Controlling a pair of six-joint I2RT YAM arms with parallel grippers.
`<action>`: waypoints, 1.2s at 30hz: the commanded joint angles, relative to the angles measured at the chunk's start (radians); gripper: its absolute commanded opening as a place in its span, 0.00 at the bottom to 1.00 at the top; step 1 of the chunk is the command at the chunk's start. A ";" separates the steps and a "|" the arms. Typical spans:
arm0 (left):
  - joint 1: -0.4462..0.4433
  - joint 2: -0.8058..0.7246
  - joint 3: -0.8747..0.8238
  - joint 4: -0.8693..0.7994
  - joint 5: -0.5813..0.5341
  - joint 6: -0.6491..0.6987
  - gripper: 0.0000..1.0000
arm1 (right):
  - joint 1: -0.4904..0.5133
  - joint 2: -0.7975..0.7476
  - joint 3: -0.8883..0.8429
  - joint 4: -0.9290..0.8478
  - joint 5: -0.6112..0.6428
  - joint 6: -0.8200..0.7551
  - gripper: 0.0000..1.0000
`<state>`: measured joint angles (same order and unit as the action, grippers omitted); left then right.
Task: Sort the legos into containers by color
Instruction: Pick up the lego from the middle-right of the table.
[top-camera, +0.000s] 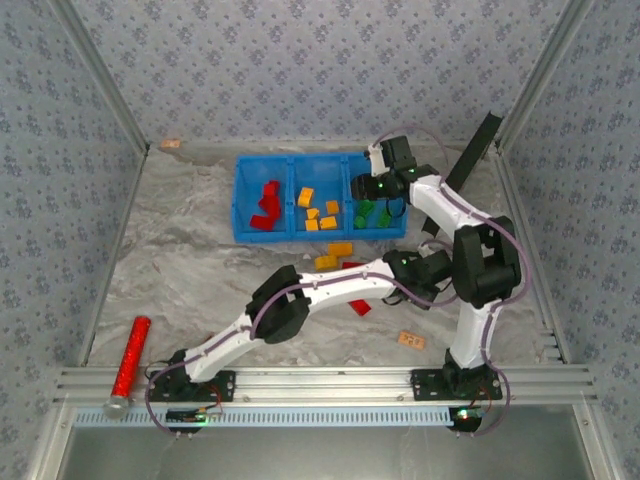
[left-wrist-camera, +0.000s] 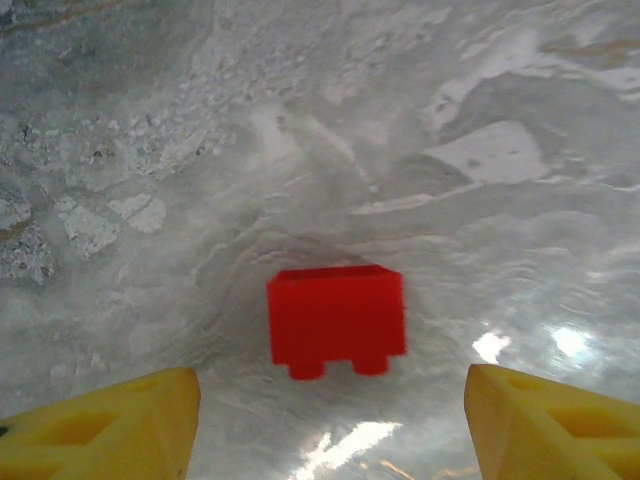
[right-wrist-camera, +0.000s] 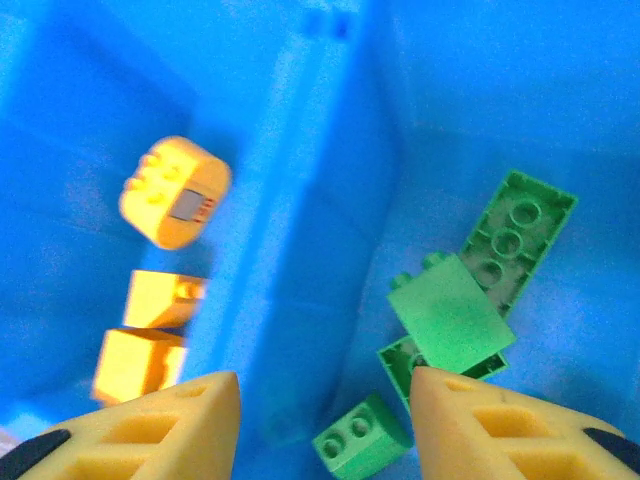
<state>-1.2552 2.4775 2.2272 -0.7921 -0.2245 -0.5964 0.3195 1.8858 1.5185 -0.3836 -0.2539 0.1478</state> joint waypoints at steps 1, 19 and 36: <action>0.014 0.024 0.029 -0.027 -0.004 -0.005 0.70 | 0.003 -0.077 0.005 -0.023 -0.057 -0.030 0.50; 0.034 0.106 0.136 0.007 0.064 0.027 0.64 | -0.013 -0.155 0.009 -0.066 -0.079 -0.057 0.50; 0.059 0.095 0.118 -0.063 0.100 -0.007 0.27 | -0.021 -0.317 -0.029 -0.104 -0.031 -0.053 0.51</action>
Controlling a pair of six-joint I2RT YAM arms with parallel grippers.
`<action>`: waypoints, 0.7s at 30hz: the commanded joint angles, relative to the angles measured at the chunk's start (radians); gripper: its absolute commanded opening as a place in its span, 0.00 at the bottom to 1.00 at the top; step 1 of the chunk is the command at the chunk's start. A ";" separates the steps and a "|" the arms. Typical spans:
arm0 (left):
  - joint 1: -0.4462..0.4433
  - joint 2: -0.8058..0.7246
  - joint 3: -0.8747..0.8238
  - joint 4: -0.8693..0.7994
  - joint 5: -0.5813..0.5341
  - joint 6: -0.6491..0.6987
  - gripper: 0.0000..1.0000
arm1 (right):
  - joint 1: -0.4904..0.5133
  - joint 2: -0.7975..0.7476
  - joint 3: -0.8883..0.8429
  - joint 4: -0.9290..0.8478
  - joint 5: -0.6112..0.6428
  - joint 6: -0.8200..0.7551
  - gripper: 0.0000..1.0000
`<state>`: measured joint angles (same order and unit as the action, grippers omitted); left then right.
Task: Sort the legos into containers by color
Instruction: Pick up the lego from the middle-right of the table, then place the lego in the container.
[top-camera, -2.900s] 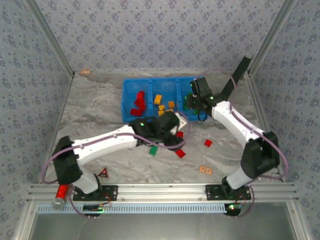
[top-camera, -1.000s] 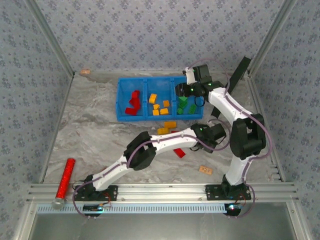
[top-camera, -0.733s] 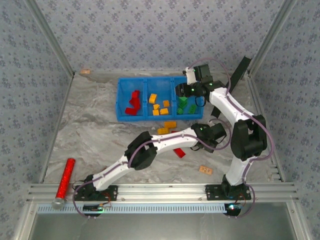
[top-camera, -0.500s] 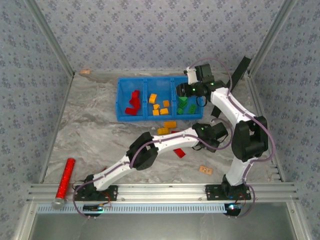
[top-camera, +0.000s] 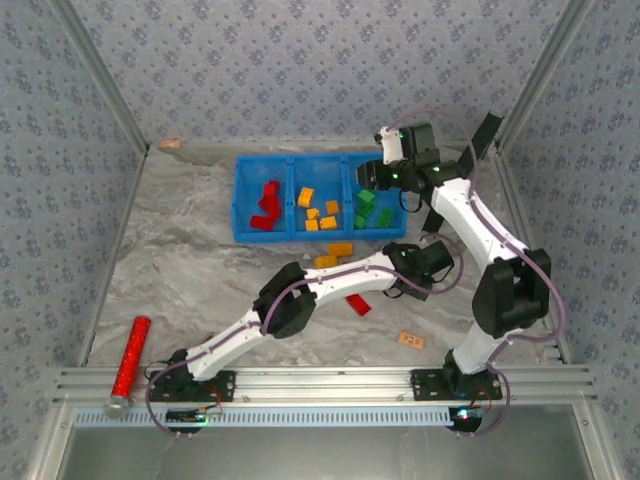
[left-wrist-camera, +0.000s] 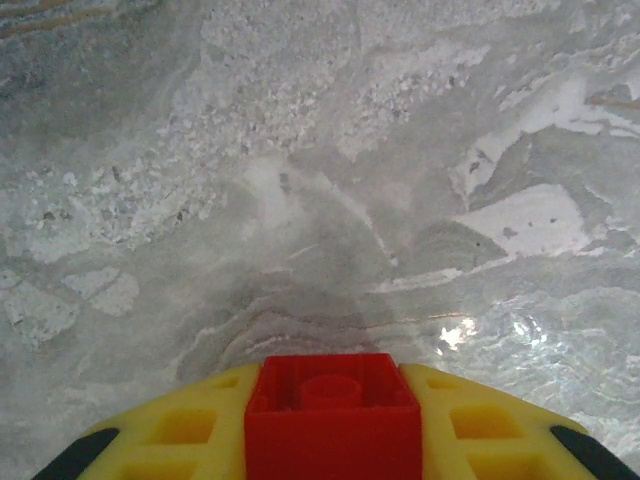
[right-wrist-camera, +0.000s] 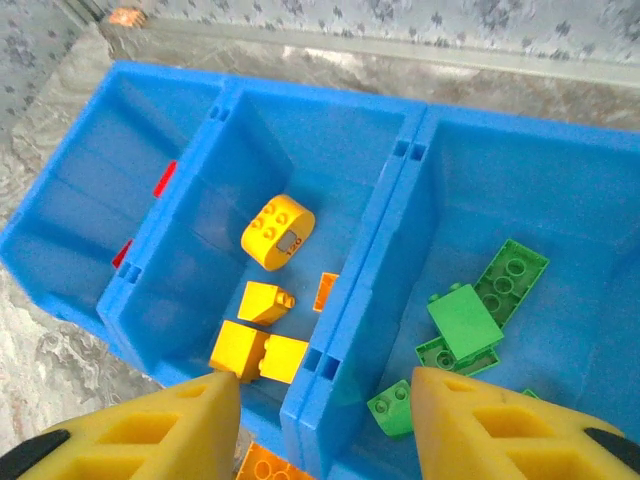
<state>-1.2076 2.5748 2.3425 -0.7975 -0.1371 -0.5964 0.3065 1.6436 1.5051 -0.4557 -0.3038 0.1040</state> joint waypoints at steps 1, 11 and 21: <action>0.016 -0.020 -0.014 -0.053 0.012 -0.003 0.24 | -0.011 -0.099 -0.026 -0.035 0.027 -0.010 0.51; 0.122 -0.369 -0.253 -0.025 -0.037 0.102 0.16 | -0.045 -0.405 -0.205 -0.012 0.099 -0.002 0.62; 0.356 -0.759 -0.500 0.011 -0.149 0.194 0.16 | -0.016 -0.564 -0.511 -0.027 0.066 0.059 0.65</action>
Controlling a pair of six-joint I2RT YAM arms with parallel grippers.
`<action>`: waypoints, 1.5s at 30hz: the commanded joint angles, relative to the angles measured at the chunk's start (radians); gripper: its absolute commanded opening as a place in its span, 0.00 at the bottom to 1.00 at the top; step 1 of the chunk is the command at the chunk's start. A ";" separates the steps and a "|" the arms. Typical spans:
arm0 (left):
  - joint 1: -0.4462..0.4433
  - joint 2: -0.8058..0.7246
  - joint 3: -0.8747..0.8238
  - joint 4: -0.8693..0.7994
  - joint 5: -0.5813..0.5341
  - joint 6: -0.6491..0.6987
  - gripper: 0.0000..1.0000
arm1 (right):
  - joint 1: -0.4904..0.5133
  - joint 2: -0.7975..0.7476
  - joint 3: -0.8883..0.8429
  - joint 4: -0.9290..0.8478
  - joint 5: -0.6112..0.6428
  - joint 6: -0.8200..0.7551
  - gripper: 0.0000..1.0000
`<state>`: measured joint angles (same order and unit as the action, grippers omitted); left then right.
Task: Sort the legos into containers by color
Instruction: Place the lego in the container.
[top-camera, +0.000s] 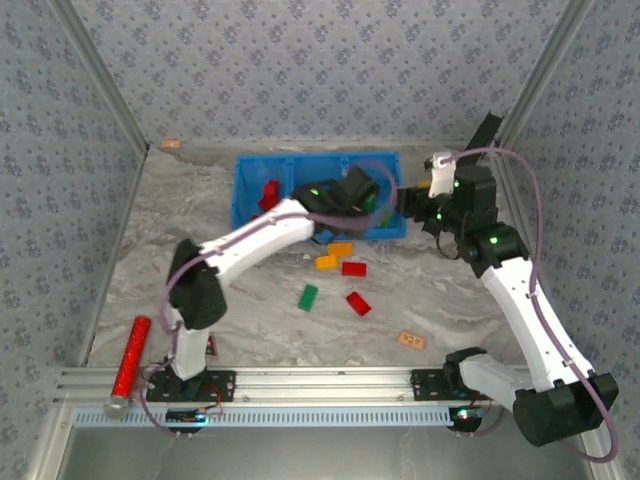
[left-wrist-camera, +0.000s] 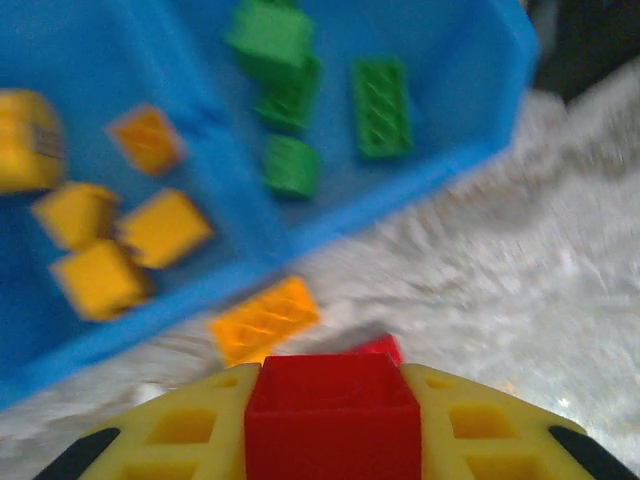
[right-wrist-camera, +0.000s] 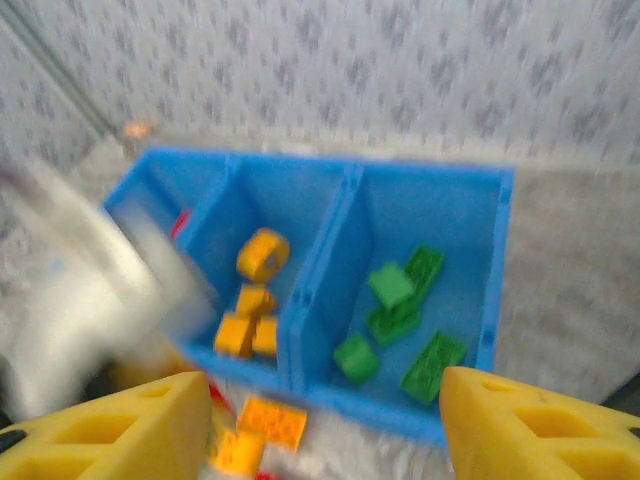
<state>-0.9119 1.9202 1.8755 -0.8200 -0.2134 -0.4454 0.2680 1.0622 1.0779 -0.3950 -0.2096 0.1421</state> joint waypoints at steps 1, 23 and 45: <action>0.088 -0.135 -0.060 0.047 -0.081 0.048 0.16 | 0.039 0.010 -0.113 -0.091 -0.027 0.027 0.65; 0.502 -0.144 -0.264 0.134 0.043 0.033 0.17 | 0.514 0.264 -0.164 -0.063 0.138 0.375 0.69; 0.530 0.060 -0.206 0.196 0.134 0.092 0.56 | 0.747 0.635 0.040 -0.096 0.256 0.927 0.72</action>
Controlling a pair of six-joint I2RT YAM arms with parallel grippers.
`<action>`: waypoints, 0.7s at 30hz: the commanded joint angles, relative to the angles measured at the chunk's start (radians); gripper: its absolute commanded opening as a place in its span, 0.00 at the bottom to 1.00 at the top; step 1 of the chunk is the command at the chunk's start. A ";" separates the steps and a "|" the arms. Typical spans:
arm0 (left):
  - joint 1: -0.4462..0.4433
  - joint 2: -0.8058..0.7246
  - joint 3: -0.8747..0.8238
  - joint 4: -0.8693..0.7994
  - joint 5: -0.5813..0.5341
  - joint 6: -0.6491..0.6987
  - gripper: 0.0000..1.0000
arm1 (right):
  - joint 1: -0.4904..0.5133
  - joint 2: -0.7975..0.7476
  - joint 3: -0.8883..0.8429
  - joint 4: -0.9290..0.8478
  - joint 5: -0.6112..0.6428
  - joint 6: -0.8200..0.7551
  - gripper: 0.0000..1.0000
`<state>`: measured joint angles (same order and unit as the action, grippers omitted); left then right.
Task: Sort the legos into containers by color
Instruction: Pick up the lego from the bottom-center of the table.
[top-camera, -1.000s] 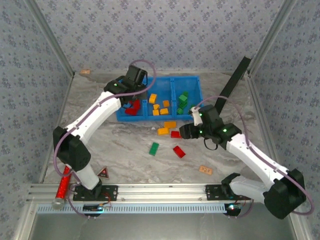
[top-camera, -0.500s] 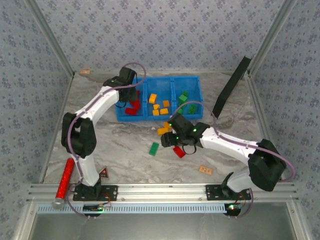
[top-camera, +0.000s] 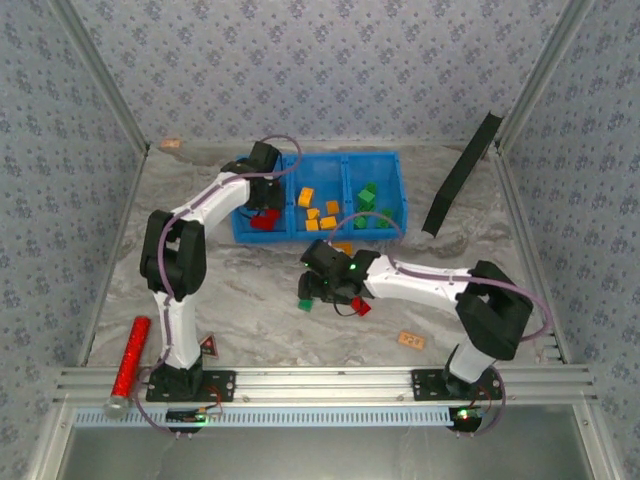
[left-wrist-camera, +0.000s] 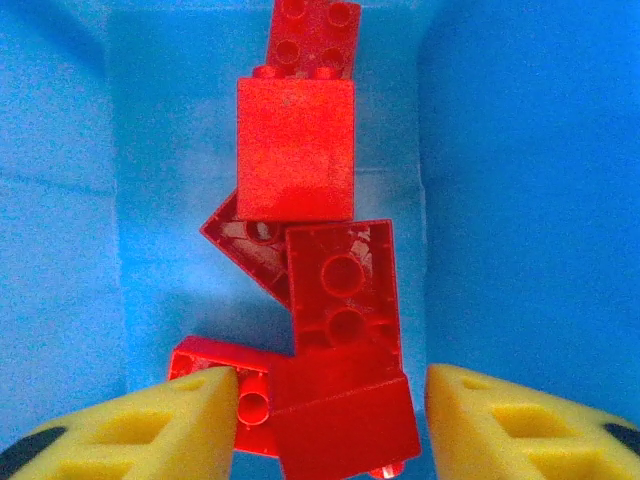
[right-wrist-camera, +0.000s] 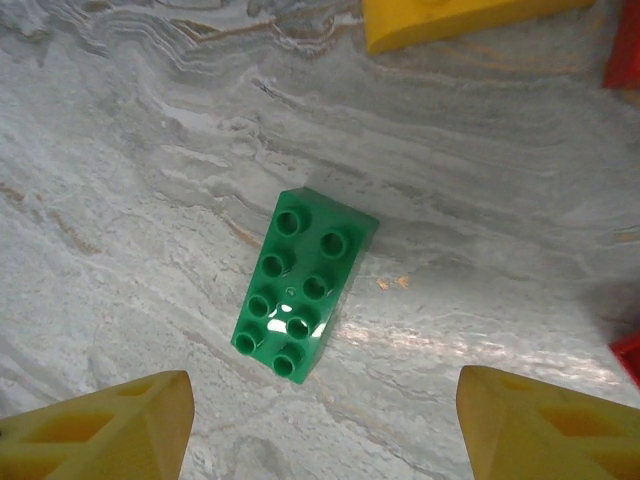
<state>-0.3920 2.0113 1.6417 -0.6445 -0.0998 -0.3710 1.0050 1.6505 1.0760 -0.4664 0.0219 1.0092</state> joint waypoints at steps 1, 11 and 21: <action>0.012 -0.042 0.024 0.024 0.026 0.019 0.57 | 0.012 0.066 0.057 -0.032 0.022 0.060 0.72; 0.023 -0.201 -0.025 0.037 0.002 0.047 0.65 | 0.030 0.211 0.187 -0.074 0.019 0.045 0.73; 0.024 -0.400 -0.085 0.014 0.000 0.058 0.70 | 0.021 0.303 0.242 -0.172 0.026 -0.015 0.64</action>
<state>-0.3729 1.6653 1.5726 -0.6243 -0.0937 -0.3325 1.0283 1.9301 1.2888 -0.5591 0.0277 1.0214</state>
